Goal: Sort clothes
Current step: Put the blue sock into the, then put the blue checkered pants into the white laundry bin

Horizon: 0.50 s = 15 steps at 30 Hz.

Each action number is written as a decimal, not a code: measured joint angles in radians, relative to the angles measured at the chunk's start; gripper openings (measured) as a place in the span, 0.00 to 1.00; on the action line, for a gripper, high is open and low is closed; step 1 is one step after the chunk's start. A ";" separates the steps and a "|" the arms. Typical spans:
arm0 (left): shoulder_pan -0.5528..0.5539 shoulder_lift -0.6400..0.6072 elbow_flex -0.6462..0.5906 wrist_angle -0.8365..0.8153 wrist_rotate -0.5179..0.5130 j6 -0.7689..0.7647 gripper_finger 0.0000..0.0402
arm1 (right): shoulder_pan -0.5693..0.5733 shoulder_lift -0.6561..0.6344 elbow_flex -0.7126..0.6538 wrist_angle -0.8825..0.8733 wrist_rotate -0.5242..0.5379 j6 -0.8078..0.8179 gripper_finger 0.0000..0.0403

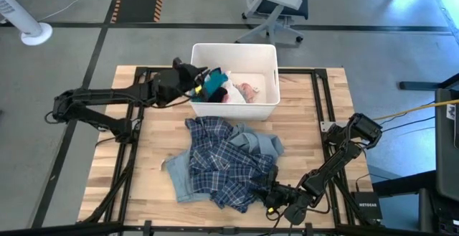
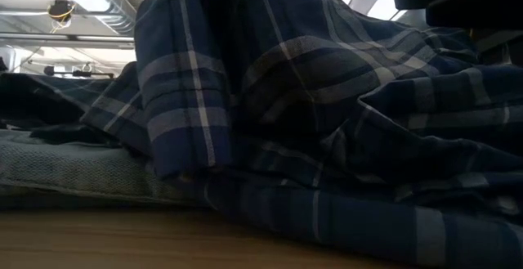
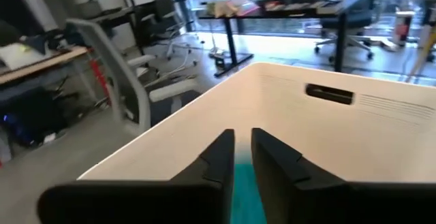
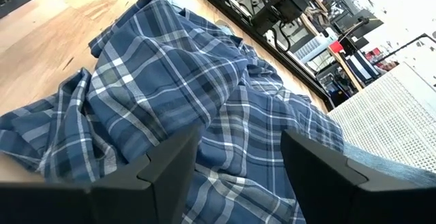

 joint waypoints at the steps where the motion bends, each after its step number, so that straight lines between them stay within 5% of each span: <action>1: 0.010 0.000 0.000 -0.001 0.000 -0.008 0.14 | 0.000 0.000 0.000 -0.001 0.000 0.000 0.58; 9: 0.020 -0.001 0.000 -0.090 0.002 -0.080 0.39 | 0.000 0.000 0.000 -0.002 0.000 0.000 0.58; 15: -0.073 -0.024 0.000 -0.229 0.002 -0.143 0.46 | 0.001 0.000 0.000 -0.008 -0.009 0.004 0.58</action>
